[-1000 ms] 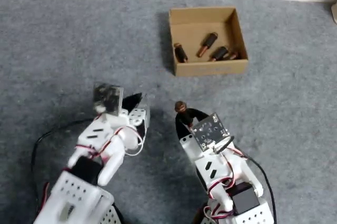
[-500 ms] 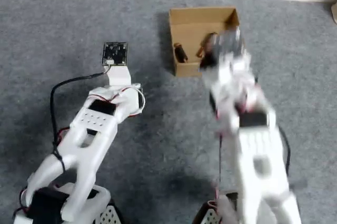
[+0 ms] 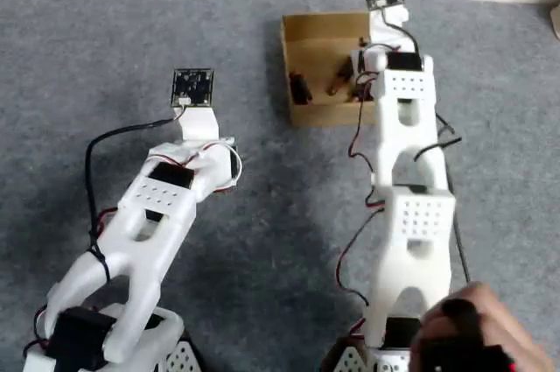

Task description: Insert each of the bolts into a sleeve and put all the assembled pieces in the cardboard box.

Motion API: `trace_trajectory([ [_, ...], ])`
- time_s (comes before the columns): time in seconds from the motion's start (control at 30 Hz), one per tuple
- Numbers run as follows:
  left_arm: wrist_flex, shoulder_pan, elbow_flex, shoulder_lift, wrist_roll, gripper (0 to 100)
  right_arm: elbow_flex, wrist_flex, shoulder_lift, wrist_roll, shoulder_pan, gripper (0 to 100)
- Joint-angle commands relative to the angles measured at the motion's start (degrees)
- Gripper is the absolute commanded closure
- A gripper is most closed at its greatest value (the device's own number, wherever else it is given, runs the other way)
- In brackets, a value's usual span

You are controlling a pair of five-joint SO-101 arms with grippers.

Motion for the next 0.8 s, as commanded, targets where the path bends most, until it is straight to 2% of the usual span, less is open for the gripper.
trace_trajectory([
  [0.0,-0.7,-0.31,-2.59,-0.13,0.44,94,-23.78,5.93,9.19,0.09,-0.13,99.2],
  [0.1,-0.88,-0.31,-2.59,-0.13,0.44,94,-36.26,11.47,15.78,0.18,-1.1,97.1],
  [0.27,-0.88,-0.31,-2.51,-0.13,0.44,94,-49.71,20.09,20.18,0.18,-2.33,85.1],
  [0.4,-0.88,-0.31,-2.42,-0.13,0.35,94,-49.89,25.63,18.33,0.09,-2.68,81.7],
  [0.77,-0.88,-0.31,-2.42,-0.04,0.18,94,-49.89,42.33,3.21,0.09,-3.12,81.7],
])
